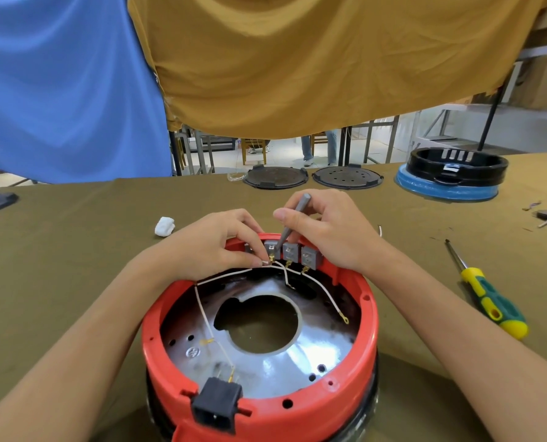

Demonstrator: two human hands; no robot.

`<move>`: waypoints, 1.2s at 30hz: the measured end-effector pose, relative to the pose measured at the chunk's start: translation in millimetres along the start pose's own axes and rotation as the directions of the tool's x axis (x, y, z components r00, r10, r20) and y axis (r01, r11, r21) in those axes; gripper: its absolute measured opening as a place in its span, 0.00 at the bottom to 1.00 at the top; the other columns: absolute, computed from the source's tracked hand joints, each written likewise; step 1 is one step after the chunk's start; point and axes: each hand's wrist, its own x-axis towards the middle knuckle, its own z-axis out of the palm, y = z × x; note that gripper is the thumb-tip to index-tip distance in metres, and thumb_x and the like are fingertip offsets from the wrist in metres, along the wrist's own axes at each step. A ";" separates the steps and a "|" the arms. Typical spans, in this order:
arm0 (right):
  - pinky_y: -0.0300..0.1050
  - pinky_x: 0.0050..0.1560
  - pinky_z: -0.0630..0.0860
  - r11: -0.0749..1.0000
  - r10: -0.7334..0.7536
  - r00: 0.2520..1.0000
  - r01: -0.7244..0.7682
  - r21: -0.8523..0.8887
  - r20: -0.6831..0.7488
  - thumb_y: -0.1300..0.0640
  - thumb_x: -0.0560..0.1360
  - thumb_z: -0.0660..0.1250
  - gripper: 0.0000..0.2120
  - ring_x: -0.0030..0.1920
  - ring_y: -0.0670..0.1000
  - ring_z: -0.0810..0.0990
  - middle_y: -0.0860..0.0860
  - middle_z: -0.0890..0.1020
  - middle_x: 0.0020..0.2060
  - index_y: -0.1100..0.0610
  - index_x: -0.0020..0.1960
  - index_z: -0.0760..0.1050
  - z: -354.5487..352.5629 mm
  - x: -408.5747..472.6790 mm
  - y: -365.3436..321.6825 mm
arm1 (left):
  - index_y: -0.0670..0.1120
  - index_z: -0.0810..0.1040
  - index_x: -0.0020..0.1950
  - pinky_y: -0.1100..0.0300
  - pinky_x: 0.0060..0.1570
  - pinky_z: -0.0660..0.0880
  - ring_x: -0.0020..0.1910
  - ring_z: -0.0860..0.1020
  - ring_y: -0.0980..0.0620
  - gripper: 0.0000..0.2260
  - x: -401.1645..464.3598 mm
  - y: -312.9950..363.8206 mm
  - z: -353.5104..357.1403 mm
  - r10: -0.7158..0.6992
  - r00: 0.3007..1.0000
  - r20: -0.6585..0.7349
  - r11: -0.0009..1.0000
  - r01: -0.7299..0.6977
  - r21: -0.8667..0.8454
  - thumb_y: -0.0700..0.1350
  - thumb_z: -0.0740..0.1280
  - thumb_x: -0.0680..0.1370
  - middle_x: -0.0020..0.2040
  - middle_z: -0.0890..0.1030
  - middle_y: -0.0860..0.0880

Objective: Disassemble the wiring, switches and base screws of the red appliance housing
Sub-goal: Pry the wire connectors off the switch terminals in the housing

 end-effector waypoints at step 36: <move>0.48 0.42 0.80 0.994 0.026 0.998 -0.021 0.104 -0.051 0.54 0.79 0.69 0.11 0.34 0.48 0.84 0.53 0.83 0.32 0.59 0.40 0.79 2.2 0.7 3.6 | 0.61 0.85 0.45 0.53 0.62 0.72 0.56 0.77 0.60 0.06 -0.7 -1.6 0.3 0.028 1.000 -0.006 1.000 -0.028 -0.012 0.48 0.75 0.73 0.54 0.76 0.60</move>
